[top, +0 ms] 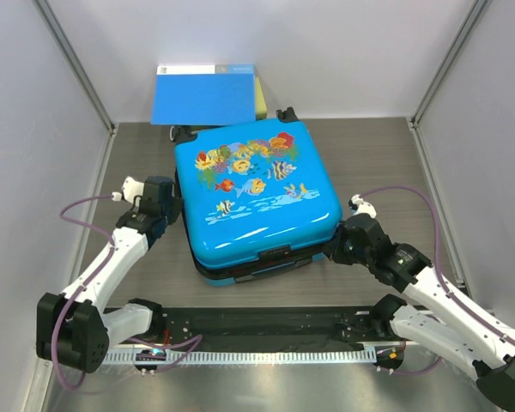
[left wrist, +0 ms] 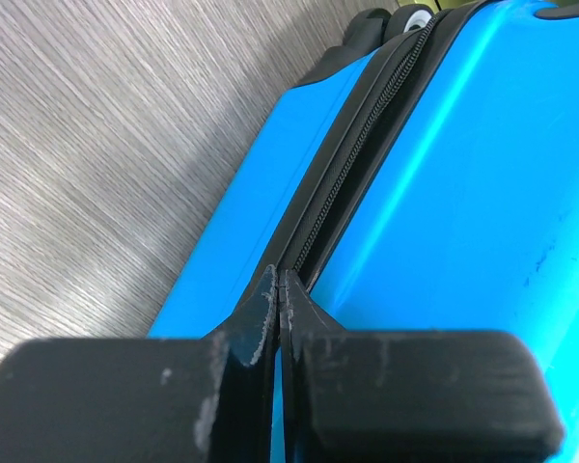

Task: Pack the luggage
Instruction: Zip the luggage at the center of the board.

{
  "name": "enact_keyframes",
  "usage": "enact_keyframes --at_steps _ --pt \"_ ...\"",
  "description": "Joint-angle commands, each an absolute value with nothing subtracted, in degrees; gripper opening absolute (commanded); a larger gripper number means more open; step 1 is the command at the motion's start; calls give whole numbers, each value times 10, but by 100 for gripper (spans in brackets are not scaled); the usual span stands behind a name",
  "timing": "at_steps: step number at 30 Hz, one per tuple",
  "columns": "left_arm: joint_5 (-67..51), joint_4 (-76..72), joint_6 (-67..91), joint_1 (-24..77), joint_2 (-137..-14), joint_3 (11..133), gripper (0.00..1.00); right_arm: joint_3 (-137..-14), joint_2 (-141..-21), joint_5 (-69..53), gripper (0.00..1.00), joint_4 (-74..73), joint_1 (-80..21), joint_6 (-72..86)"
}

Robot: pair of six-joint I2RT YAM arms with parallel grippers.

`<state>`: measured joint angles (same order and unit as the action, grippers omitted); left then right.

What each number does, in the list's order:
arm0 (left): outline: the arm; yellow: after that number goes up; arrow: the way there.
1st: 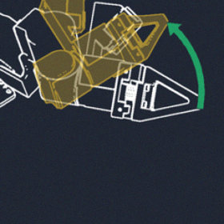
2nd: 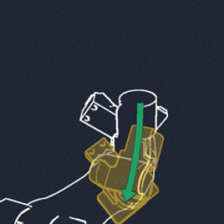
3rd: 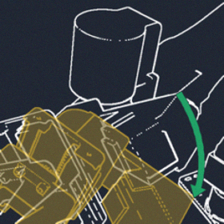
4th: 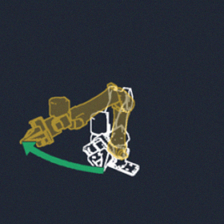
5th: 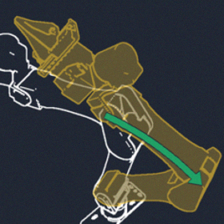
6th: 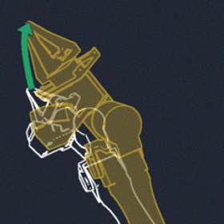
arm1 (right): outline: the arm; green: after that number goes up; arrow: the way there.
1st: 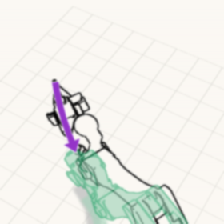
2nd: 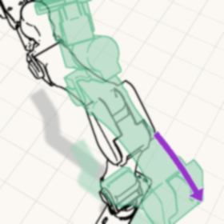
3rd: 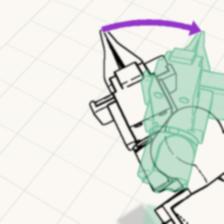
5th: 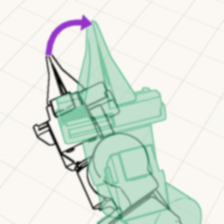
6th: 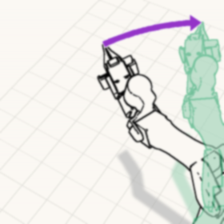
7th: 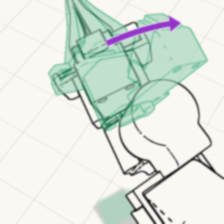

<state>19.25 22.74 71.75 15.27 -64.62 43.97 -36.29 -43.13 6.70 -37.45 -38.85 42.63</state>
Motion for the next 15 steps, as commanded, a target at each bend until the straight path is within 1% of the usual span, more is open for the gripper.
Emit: enact_keyframes --at_steps 1,4,8,15 --pt "78 193 701 217 -651 444 0 -393 -444 -98 1 -177 -434 474" --pt "64 185 711 219 -663 444 0 -404 -453 -109 1 -174 -436 465" --pt "73 183 714 225 -661 444 0 -406 -461 -116 1 -153 -448 467" --pt "76 173 731 249 -672 440 0 -399 -444 -62 1 -110 -498 480"
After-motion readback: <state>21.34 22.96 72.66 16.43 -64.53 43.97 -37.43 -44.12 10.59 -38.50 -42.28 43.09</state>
